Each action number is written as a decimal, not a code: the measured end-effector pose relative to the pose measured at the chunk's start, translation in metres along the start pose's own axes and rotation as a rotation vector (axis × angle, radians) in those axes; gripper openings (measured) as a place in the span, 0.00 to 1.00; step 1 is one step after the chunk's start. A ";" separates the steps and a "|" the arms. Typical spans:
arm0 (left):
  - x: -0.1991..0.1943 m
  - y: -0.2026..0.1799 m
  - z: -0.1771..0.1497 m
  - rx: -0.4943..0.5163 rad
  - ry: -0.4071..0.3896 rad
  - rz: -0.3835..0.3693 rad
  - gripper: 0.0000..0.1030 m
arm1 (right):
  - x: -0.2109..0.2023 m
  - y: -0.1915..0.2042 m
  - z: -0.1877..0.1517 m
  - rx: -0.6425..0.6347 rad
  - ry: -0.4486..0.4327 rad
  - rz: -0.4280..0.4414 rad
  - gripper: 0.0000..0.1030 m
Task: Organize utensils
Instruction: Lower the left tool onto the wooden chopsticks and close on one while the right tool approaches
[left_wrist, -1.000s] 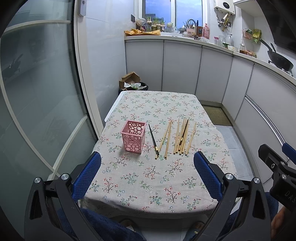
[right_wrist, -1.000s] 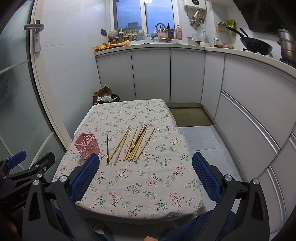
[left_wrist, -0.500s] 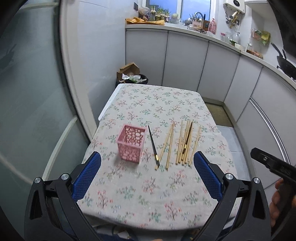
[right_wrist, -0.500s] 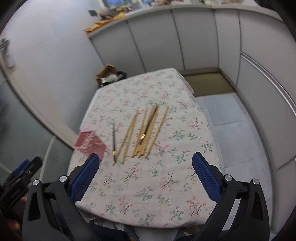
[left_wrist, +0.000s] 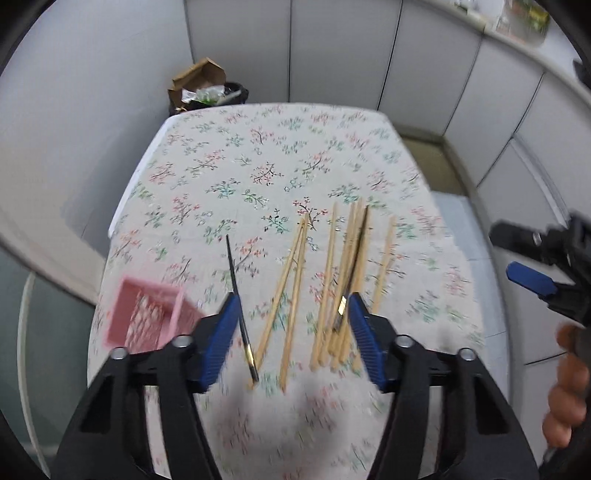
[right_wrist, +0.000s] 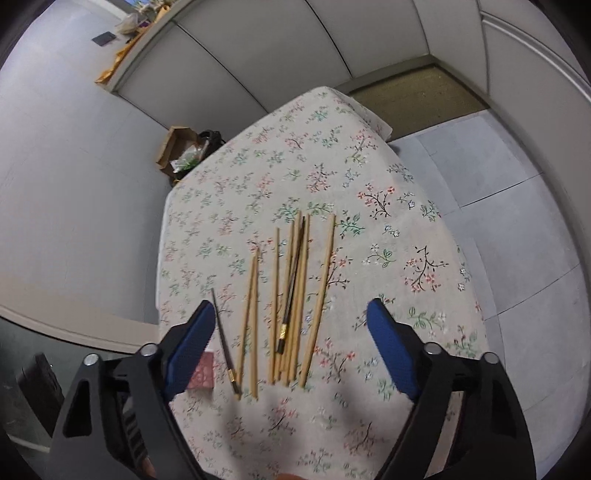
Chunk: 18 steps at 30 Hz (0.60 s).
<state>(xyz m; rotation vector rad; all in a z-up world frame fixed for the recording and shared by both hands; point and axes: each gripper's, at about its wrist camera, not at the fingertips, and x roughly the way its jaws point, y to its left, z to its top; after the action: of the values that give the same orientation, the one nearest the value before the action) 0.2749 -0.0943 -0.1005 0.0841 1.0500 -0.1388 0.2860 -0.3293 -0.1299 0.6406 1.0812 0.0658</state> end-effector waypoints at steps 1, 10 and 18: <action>0.016 -0.001 0.006 0.014 0.020 0.020 0.48 | 0.010 -0.004 0.000 -0.007 0.028 -0.001 0.71; 0.121 0.009 0.022 0.031 0.208 0.072 0.28 | 0.045 -0.023 0.021 0.022 0.087 0.020 0.63; 0.168 0.007 0.024 0.079 0.304 0.075 0.14 | 0.045 -0.020 0.027 0.013 0.077 0.037 0.63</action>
<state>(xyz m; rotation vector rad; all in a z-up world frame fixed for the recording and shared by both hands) 0.3787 -0.1027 -0.2342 0.2212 1.3426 -0.1014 0.3253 -0.3415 -0.1682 0.6744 1.1447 0.1164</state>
